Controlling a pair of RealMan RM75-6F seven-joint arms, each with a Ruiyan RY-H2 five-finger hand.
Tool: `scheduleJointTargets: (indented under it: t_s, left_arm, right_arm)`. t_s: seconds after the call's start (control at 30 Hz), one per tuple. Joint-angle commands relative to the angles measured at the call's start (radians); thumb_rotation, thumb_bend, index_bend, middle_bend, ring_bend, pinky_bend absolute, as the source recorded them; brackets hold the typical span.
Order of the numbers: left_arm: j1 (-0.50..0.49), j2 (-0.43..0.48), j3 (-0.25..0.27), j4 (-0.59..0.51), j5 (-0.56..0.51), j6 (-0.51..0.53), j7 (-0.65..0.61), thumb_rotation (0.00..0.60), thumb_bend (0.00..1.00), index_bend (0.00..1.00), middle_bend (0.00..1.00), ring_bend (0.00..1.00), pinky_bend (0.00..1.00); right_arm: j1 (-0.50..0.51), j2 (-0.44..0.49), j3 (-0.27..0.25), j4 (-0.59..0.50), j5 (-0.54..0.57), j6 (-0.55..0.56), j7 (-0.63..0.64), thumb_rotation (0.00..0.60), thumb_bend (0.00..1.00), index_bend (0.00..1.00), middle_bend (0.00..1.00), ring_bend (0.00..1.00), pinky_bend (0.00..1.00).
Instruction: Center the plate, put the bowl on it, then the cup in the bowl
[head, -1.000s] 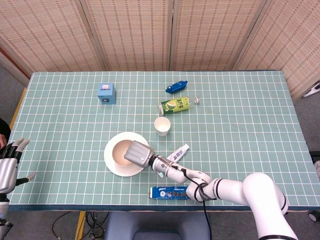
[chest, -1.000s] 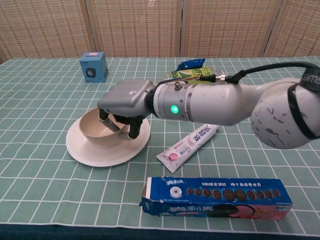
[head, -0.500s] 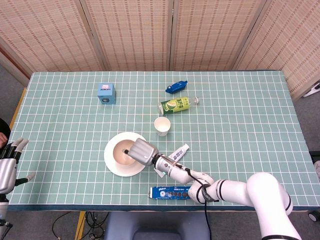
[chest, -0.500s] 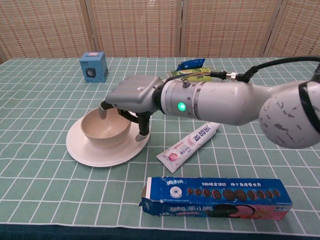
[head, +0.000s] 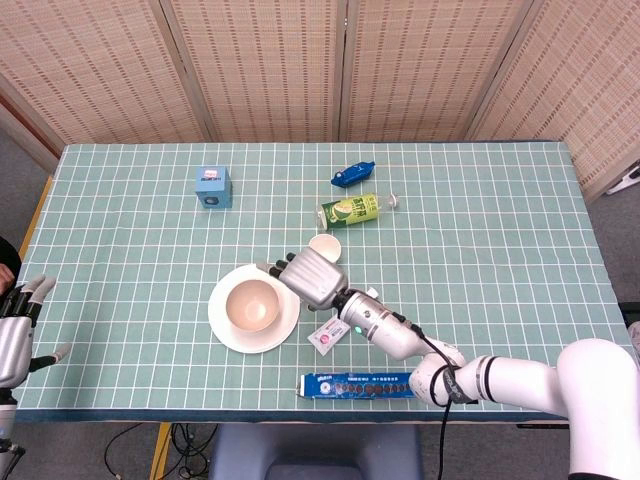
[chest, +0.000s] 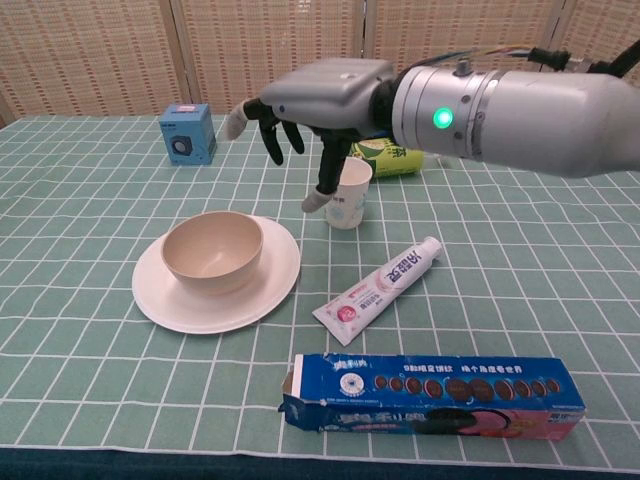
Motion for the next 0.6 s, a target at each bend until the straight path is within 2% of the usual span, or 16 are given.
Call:
scheduleJointTargets:
  t_s: [0.03,0.2,0.6]
  left_arm:
    - [-0.001,0.000,0.002,-0.002,0.004,-0.001,0.002,0.600,0.12,0.11,0.11,0.13,0.39]
    - [-0.002,0.000,0.001,-0.008,0.010,0.001,0.004,0.600,0.12,0.11,0.11,0.13,0.39]
    - [0.008,0.013,0.008,-0.022,0.004,0.000,0.012,0.600,0.12,0.11,0.11,0.13,0.39]
  right_arm:
    - [-0.010,0.031,0.012,0.000,0.033,0.006,0.021,0.600,0.12,0.14,0.29,0.29,0.51]
    - [0.003,0.037,0.016,0.062,0.090,-0.020,0.032,0.600,0.13,0.14,0.21,0.19,0.42]
    - [0.063,-0.078,-0.020,0.317,0.208,-0.116,0.031,0.600,0.13,0.14,0.18,0.15,0.36]
